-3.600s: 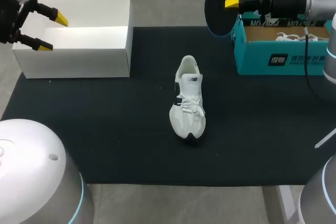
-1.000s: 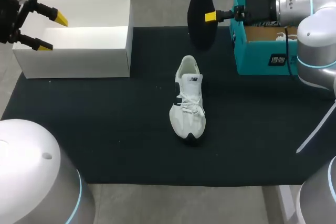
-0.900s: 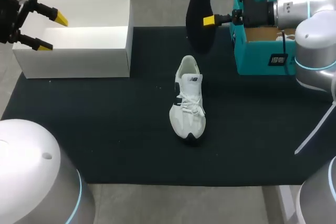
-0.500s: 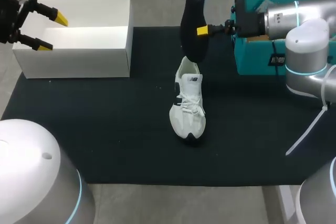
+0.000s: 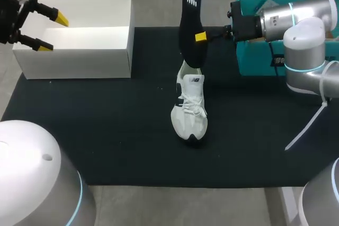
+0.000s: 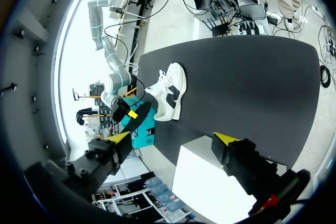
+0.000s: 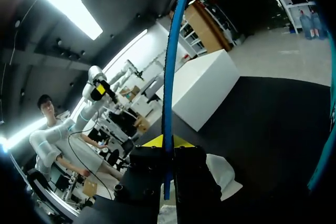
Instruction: Take the shoe out of the shoebox, open the shoe tongue, remove and reinsert the insole, then place the shoe into the shoebox
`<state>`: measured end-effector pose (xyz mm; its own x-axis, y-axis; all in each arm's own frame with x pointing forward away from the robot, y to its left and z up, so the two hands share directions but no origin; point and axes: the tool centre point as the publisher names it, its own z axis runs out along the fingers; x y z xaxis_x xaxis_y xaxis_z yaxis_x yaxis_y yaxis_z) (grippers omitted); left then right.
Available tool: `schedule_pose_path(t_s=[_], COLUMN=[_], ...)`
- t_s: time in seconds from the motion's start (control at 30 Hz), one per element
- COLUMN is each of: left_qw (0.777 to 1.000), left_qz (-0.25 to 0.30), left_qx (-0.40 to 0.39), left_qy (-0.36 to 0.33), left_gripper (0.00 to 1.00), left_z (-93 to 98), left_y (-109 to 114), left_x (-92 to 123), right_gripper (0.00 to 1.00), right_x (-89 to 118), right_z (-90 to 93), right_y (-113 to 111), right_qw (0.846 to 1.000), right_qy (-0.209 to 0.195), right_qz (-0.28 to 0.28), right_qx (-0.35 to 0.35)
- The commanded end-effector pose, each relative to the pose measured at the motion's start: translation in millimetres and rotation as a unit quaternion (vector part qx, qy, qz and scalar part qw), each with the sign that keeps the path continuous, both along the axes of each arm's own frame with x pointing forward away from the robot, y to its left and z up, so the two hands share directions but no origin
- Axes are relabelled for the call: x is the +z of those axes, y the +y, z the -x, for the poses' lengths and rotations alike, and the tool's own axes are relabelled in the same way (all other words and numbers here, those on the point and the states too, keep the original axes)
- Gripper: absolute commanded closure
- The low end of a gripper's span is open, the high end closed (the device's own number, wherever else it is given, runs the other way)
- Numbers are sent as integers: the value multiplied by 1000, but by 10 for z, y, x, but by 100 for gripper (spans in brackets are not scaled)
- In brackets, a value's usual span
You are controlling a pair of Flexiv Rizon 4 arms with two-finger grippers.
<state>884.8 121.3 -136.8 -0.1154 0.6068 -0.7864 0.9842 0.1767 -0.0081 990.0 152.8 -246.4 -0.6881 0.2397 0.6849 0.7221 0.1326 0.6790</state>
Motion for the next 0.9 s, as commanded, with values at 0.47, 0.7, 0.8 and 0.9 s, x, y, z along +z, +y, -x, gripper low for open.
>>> schedule_pose_path(t_s=[0.47,0.7,0.8,0.9], left_qw=[1000,1000,1000,1000], left_qz=[-2,-2,-2,-2], left_qx=[0,0,0,0], left_qy=[1,1,1,1], left_gripper=[0,0,0,0], left_z=[-1,-1,-1,-1], left_y=[-1,-1,-1,-1], left_x=[6,6,6,6], right_gripper=[100,100,100,100], right_x=[-61,-9,-2,-25], right_z=[-34,-23,9,52], right_y=[54,24,-8,20], right_qw=[1000,999,997,995], right_qy=[-2,-18,-39,-54], right_qz=[-14,3,27,72], right_qx=[-20,-37,-54,-47])
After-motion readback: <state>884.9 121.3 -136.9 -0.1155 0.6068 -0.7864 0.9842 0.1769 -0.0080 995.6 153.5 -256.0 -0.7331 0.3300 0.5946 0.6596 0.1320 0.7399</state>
